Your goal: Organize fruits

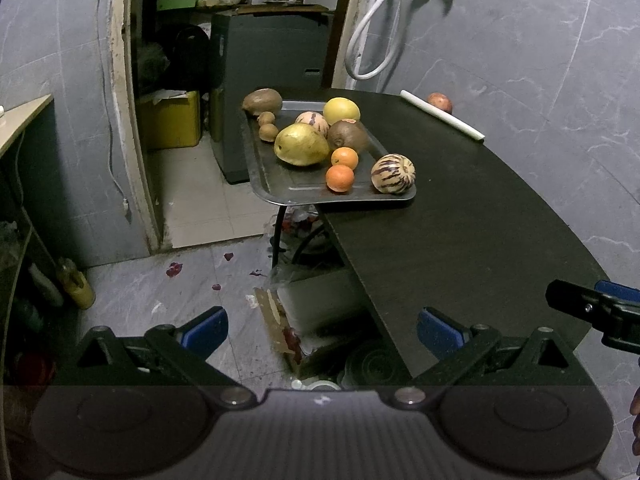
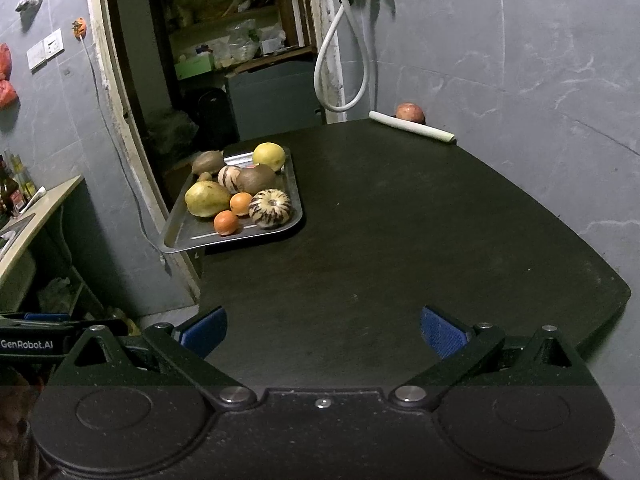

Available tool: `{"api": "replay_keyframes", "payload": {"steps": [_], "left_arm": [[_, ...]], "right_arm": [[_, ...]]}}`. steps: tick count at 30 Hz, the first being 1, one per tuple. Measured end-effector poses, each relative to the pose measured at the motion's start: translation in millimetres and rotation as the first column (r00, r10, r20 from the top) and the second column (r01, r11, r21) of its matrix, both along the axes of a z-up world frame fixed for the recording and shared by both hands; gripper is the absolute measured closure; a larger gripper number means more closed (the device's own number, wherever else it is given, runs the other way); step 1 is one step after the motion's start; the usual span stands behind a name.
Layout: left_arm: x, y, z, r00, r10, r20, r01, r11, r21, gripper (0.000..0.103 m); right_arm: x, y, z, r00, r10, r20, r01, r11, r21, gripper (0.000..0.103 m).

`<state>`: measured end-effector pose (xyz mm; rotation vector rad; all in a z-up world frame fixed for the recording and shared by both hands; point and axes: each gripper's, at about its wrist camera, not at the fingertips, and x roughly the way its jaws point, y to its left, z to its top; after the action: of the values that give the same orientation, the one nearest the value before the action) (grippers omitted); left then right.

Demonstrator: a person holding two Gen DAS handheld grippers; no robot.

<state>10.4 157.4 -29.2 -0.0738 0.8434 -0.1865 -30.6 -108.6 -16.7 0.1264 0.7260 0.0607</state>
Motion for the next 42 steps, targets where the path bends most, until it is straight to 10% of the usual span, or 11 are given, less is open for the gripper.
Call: {"api": "replay_keyframes", "payload": {"steps": [42], "left_arm": [[1, 8, 5, 0.999, 0.034, 0.017, -0.034, 0.999, 0.001, 0.001]], "right_arm": [[1, 0, 12, 0.999, 0.013, 0.035, -0.013, 1.0, -0.003, 0.001]]}}
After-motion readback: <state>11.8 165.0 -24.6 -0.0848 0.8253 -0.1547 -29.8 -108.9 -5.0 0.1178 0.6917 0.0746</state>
